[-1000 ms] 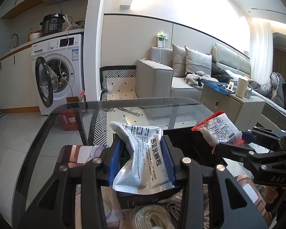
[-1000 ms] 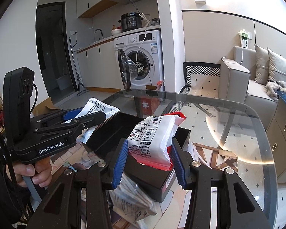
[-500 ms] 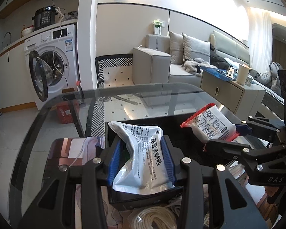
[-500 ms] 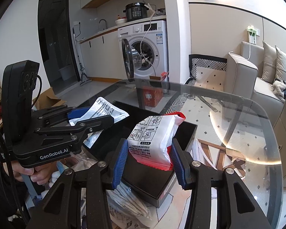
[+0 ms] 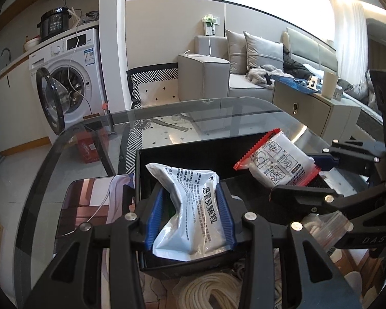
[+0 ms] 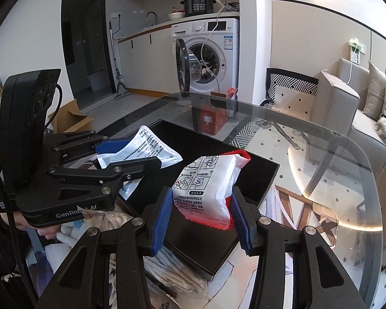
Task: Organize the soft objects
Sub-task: 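Open both tools to drop the packets into the black box, then grasp the zip bag of white cords with the right tool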
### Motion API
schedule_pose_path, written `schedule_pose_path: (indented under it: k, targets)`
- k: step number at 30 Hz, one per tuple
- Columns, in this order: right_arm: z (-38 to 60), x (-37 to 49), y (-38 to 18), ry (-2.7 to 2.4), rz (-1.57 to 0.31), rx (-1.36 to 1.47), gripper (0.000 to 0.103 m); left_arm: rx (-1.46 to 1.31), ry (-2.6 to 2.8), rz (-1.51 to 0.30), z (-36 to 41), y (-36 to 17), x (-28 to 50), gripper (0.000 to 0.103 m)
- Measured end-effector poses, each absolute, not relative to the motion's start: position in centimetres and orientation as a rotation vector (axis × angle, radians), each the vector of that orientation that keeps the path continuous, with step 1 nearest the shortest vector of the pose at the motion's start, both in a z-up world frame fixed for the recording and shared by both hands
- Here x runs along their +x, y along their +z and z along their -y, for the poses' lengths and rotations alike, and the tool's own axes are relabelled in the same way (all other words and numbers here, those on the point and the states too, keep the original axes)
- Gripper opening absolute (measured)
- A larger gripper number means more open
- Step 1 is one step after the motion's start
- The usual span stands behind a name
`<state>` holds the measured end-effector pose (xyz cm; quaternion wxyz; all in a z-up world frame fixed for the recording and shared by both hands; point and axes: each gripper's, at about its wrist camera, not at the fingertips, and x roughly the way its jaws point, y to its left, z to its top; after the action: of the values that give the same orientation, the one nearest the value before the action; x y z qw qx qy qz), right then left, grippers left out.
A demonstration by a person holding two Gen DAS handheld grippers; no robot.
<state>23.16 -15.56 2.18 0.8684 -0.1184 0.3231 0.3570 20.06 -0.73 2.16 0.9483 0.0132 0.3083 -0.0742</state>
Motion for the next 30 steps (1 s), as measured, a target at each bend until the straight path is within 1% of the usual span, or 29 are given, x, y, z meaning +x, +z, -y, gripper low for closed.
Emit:
schedule_pose_path:
  k: [10,11,14,15,16,18,19,20,21,22,25,30]
  targets:
    - [16.0,23.0,2.3,0.748,-0.674,-0.254,0.046,0.028,-0.146,-0.634,1.0,2.2,19.3,0.039]
    - [16.2,22.8,2.5,0.731,-0.659,-0.255,0.047,0.028,-0.146,-0.636,1.0,2.2,19.4,0.040]
    - [16.9,22.1,3.2,0.700,-0.622,-0.245,0.056,0.011,-0.158,-0.644,0.8,2.4,19.4,0.042]
    - [17.2,21.9,3.5,0.681,-0.609,-0.245,0.068,0.002,-0.163,-0.640,0.7,2.6,19.3,0.048]
    - [17.5,21.6,3.7,0.664,-0.599,-0.246,0.084,-0.002,-0.161,-0.634,0.6,2.7,19.1,0.063]
    - [18.3,20.8,4.2,0.632,-0.568,-0.243,0.094,-0.016,-0.172,-0.612,0.5,3.1,18.7,0.074]
    - [18.7,20.5,4.3,0.622,-0.562,-0.241,0.095,-0.015,-0.173,-0.606,0.5,3.3,18.4,0.081]
    - [19.0,20.3,4.4,0.614,-0.563,-0.239,0.096,-0.012,-0.167,-0.600,0.6,3.5,18.2,0.085]
    - [19.5,20.1,4.5,0.598,-0.566,-0.234,0.099,-0.009,-0.159,-0.595,0.6,3.6,18.0,0.092]
    - [19.9,19.9,4.6,0.588,-0.566,-0.226,0.100,-0.011,-0.153,-0.588,0.5,3.8,17.7,0.097]
    - [21.1,19.2,4.8,0.571,-0.569,-0.194,0.102,-0.027,-0.143,-0.577,-0.2,4.2,16.8,0.103]
    - [22.6,17.7,4.9,0.540,-0.568,-0.173,0.102,-0.050,-0.109,-0.578,-1.5,4.4,15.6,0.103]
